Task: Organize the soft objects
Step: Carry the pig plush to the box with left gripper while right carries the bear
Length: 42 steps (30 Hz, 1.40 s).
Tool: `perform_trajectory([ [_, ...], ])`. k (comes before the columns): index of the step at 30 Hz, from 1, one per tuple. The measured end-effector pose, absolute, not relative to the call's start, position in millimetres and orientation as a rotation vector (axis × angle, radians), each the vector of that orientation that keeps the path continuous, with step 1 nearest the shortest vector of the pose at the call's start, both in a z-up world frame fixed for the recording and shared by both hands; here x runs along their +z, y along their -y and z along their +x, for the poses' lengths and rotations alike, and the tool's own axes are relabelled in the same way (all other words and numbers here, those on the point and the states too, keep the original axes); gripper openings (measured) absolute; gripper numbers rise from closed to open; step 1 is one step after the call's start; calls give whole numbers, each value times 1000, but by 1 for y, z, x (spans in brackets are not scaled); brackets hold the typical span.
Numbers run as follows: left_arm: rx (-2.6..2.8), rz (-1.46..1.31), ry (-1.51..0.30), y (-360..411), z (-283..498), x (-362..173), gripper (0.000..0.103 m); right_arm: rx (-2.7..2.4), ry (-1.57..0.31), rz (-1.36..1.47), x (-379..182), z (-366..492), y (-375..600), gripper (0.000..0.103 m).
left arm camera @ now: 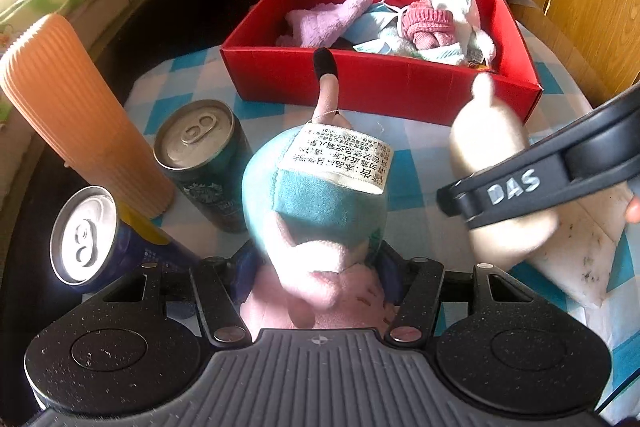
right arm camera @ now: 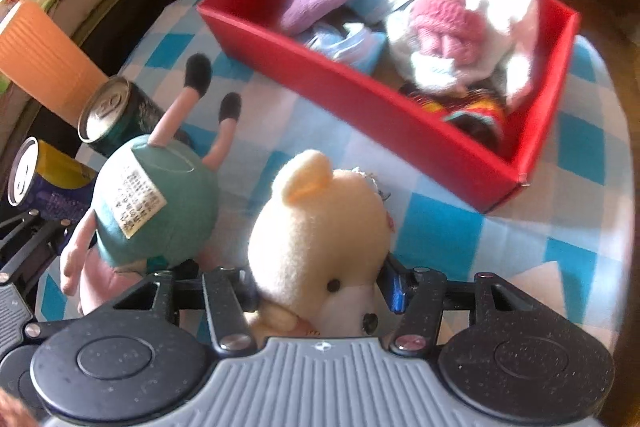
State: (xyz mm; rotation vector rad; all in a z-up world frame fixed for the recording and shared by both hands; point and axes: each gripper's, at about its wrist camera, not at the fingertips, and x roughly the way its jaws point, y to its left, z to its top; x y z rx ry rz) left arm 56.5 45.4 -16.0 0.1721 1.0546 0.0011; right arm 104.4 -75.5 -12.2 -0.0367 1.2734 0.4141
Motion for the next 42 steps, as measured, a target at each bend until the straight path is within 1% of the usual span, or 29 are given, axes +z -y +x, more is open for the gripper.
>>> perform_trajectory([
  [8, -9, 164, -1068, -40, 47, -15, 60, 415, -1252, -46, 4, 94, 85, 33],
  [12, -16, 105, -1093, -45, 43, -15, 60, 438, -1248, -50, 10, 82, 89, 33],
  [17, -5, 86, -1078, -51, 35, -4, 60, 493, -1227, 100, 26, 81, 99, 33],
  [20, -14, 57, -1072, -56, 33, 5, 60, 488, -1206, 54, 34, 77, 98, 33],
  [23, 1, 102, -1066, -55, 32, 9, 60, 461, -1192, 2, 38, 73, 100, 33],
  [33, -77, 122, -1159, -44, 20, 3, 60, 480, -1256, -157, 29, 45, 104, 33],
  [37, -97, 198, -1157, -34, 13, 9, 60, 498, -1262, -222, 32, 32, 107, 33],
  [42, -138, 154, -1146, -29, 16, 25, 60, 484, -1236, -204, 47, 32, 117, 33],
])
